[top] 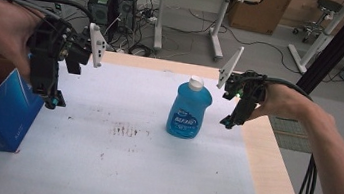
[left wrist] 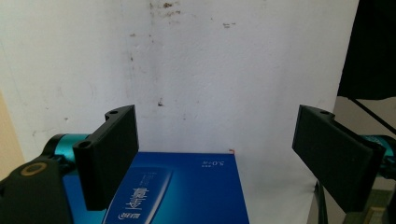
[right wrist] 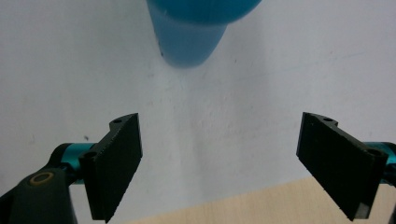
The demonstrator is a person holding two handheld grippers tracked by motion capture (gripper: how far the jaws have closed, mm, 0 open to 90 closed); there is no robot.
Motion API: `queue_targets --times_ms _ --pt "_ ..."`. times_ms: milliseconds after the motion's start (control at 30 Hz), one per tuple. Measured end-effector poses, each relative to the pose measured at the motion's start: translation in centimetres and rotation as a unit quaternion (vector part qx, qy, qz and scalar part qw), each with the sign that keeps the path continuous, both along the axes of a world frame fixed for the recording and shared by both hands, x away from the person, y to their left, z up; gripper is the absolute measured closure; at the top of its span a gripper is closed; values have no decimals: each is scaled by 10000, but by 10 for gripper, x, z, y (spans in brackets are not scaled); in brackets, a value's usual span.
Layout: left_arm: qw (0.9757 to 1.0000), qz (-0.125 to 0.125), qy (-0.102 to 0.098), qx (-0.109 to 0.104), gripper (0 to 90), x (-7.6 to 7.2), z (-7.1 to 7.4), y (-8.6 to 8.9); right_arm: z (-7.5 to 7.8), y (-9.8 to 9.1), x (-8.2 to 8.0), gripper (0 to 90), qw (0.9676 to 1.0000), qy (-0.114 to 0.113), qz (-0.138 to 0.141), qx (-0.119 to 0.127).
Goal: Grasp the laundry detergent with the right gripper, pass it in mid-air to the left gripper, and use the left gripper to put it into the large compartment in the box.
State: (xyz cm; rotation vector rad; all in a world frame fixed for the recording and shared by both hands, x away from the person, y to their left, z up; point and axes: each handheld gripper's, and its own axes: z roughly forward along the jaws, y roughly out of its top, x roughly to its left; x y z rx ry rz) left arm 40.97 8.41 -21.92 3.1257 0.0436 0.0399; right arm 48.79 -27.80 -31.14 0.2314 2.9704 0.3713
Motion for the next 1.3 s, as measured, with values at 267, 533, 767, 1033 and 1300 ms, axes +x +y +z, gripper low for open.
queue_targets --times_ms 267,533,767,1033,1300 --pt "10000 27 0 -62 145 1 -2 0 -5 -1 -2 135 9975 36 -106 700" --pt "9999 -33 1 -96 145 -1 -3 -2 -11 1 -4 135 9897 97 -188 1413" --pt "9999 -33 -4 -119 145 -2 -2 1 -18 7 -4 135 9836 147 -189 1786" --pt "9999 -7 8 -143 145 -1 -3 3 -27 15 -2 135 9762 116 -114 2162" --pt "9998 -8 37 -171 145 -1 -8 3 -41 20 -1 135 9694 152 -103 2448"
